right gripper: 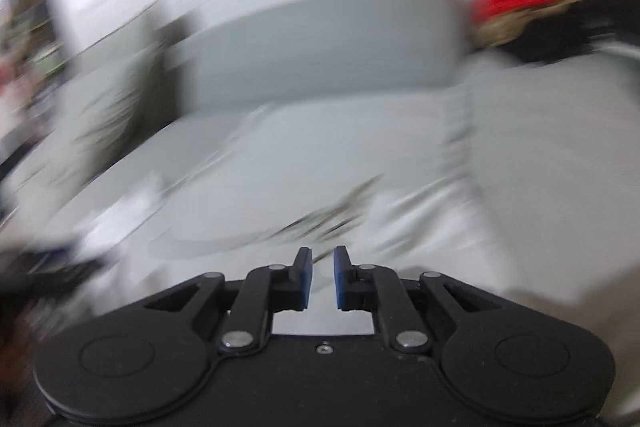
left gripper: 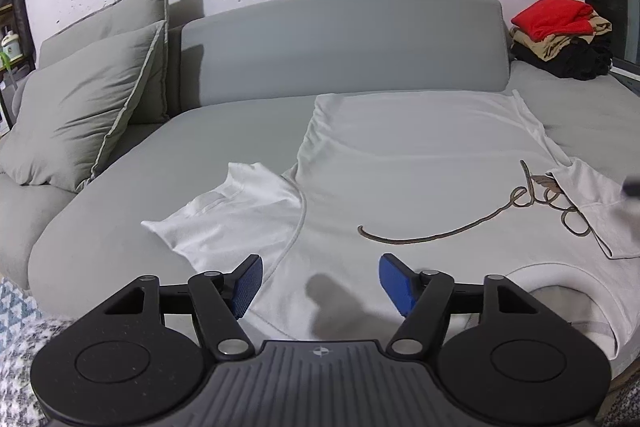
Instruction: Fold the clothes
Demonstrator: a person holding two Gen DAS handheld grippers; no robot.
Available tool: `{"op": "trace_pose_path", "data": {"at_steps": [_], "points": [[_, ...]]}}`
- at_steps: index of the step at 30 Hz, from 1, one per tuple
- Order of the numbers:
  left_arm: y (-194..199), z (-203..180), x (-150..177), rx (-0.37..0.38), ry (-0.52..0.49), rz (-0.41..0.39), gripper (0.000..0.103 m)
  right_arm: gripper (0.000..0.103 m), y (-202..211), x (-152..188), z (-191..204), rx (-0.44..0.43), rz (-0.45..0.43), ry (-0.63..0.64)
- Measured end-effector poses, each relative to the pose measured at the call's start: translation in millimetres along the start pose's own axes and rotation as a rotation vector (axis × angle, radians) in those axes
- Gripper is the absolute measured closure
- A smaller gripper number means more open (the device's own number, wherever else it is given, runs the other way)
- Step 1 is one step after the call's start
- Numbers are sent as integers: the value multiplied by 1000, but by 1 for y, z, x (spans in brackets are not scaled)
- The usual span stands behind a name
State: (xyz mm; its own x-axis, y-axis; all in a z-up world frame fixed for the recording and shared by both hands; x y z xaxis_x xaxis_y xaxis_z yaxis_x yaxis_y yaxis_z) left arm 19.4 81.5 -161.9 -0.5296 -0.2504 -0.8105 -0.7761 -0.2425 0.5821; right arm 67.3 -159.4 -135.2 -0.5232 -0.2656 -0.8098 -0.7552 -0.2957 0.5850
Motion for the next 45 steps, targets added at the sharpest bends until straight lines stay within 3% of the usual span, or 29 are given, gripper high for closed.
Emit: {"op": "trace_pose_path", "data": {"at_steps": [3, 10, 14, 16, 18, 19, 22, 23, 24, 25, 26, 27, 29, 32, 36, 40, 43, 45], "points": [[-5, -7, 3, -15, -39, 7, 38, 89, -16, 11, -37, 249, 96, 72], [-2, -16, 7, -1, -96, -3, 35, 94, 4, 61, -51, 319, 339, 43], [-7, -33, 1, 62, -111, -26, 46, 93, 6, 30, -32, 160, 93, -49], [-11, -48, 3, 67, -190, -45, 47, 93, 6, 25, -23, 84, 55, -69], [-27, -54, 27, 50, -282, 122, 59, 91, 6, 26, -17, 21, 55, -84], [-29, -53, 35, 50, -305, 170, 60, 90, 6, 26, -14, -11, 55, -91], [3, -32, 29, 168, -193, 212, 57, 86, 8, 27, -5, -105, 55, -113], [10, -19, 19, 201, -114, 180, 56, 84, 8, 27, -2, -137, 55, -121], [15, -2, 5, 196, -35, 120, 46, 76, 9, 27, 1, -168, 55, -128], [16, 17, -10, 170, 47, 61, 39, 66, 9, 26, 3, -188, 40, -139], [12, 41, -24, 111, 140, 17, 32, 63, 6, 23, 4, -192, 12, -157], [5, 65, -33, 56, 243, 7, 40, 62, 0, 20, 5, -212, 4, -181], [-15, 109, -40, 0, 458, 49, 41, 58, -4, 24, 20, -285, 22, -237], [-42, 158, -39, -27, 712, 112, 43, 51, -11, 26, 33, -360, 48, -297], [-78, 182, -34, -5, 866, 202, 45, 47, -27, 24, 31, -395, 74, -359], [-94, 186, -41, 11, 899, 183, 45, 48, -41, 34, 20, -424, 101, -457], [-104, 187, -43, 27, 936, 184, 69, 47, -42, 39, 17, -445, 97, -490], [-110, 185, -41, 39, 958, 202, 103, 47, -42, 42, 14, -452, 94, -519]]}}
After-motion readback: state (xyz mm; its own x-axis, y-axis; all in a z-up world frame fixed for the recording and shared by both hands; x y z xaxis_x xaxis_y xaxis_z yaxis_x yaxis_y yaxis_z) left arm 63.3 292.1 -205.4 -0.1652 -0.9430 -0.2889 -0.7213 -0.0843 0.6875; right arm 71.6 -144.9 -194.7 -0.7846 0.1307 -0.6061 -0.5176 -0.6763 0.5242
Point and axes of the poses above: each gripper's, at about its wrist camera, not at the fingertips, and y roughly against the way its jaws point, z to its left, x to its underside, the point moved 9 cm from there along -y, roughly the way its jaws point, and after that the axes turned 15 degrees about y, right-handed, at the moved point
